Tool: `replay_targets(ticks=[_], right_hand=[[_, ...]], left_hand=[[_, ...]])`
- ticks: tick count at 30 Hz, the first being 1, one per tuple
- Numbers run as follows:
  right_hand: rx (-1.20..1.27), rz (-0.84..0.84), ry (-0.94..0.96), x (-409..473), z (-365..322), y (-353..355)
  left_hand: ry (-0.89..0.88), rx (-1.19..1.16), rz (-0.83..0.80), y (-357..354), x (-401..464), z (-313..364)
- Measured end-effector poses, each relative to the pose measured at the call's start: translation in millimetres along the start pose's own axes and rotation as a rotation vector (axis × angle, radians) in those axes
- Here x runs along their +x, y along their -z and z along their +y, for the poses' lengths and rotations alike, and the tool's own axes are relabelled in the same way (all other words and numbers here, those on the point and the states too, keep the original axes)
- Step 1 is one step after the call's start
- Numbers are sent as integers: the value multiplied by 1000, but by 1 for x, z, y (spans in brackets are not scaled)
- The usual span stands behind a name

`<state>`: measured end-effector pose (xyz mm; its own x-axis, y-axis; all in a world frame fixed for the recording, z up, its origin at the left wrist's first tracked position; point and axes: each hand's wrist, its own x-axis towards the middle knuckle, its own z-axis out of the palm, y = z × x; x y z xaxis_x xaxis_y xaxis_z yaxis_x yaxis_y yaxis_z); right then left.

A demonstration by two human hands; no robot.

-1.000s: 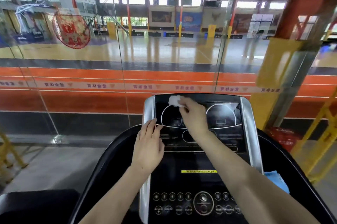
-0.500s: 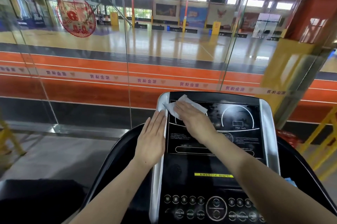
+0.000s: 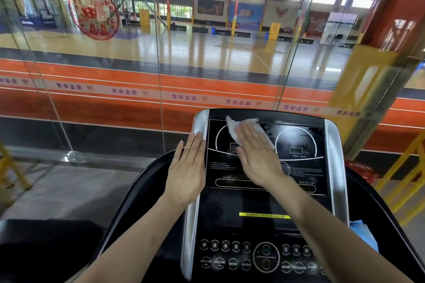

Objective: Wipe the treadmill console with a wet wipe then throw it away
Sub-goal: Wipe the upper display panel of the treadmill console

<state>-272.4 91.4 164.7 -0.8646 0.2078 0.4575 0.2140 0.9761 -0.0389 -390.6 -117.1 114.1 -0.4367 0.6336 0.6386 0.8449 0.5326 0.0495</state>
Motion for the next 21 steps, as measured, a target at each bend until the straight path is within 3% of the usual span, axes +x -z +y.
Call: replay_targets(ticks=[3,7,10,14,17,21], right_hand=[[99,-4,-117,0,-13,-1],[19,-84,22,20,-55,-9],[-31,-110,65,22,-46,-5],[-60,-46,-112,-10,9,4],[-50,-33,-226,-15,6,0],[-16,-100,-60,8,-44,-11]], left_hand=[[11,5,-18,3,-1,4],[35,0,-34,3,-2,4],[15,26,-41,3,-3,2],[15,45,-43,2,-3,4],[12,49,-33,0,-4,5],[13,51,-20,-1,-4,5]])
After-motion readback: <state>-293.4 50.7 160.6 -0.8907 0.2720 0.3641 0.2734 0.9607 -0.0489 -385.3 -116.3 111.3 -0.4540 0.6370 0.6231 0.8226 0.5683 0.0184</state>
